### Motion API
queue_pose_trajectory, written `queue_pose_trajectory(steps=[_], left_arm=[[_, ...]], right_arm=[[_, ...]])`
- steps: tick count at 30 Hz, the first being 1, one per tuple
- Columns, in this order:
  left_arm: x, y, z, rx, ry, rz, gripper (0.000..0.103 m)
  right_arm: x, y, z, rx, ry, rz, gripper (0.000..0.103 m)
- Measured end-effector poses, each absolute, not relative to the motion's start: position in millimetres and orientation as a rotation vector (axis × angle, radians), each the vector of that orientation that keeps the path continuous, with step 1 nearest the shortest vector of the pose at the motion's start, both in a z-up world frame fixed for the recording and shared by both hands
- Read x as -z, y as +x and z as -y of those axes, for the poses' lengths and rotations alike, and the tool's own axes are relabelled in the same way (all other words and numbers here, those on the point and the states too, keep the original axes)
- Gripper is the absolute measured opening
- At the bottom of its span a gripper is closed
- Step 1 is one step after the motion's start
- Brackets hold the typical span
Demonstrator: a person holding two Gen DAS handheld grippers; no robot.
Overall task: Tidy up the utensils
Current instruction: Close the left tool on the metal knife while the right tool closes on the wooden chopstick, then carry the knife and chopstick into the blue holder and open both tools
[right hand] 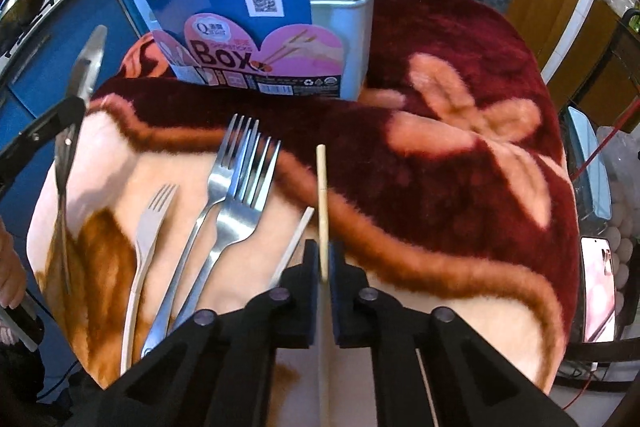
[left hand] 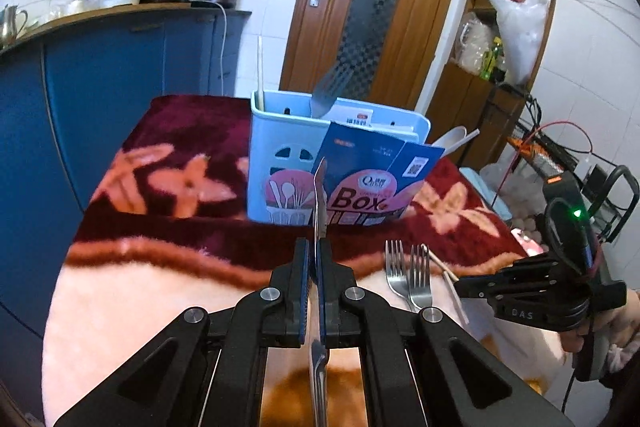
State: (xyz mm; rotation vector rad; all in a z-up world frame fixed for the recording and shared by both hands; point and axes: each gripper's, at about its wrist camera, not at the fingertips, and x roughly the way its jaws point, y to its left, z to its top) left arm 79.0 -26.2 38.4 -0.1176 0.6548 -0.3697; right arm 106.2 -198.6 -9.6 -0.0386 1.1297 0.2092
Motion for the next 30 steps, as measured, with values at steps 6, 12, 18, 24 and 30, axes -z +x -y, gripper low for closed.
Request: queue_pose_trajectory(steps=[6, 12, 18, 24, 30], left_arm=[[-53.1, 74.8, 22.0, 0.358, -0.121, -0.567, 0.003], [-74.8, 78.6, 16.6, 0.318, -0.147, -0.47, 0.003], [-101.3, 95.2, 16.2, 0.295, -0.185, -0.381, 0.003], [-129.3, 113.0, 16.4, 0.266, -0.205, -0.252, 0.003], [-148.7, 140.0, 16.5, 0.196, -0.239, -0.137, 0.003]], right_arm=[[-9.8, 89.8, 208.7, -0.218, 0.051, -1.001, 0.006], [-50.5, 60.1, 210.2, -0.235, 0.117, -0.718, 0.006], [-76.1, 53.1, 209.3, -0.242, 0.176, -0.515, 0.006], [-93.3, 58.0, 211.6, -0.242, 0.227, -0.406, 0.006], [-97.0, 69.9, 218.3, -0.261, 0.281, -0.364, 0.006]])
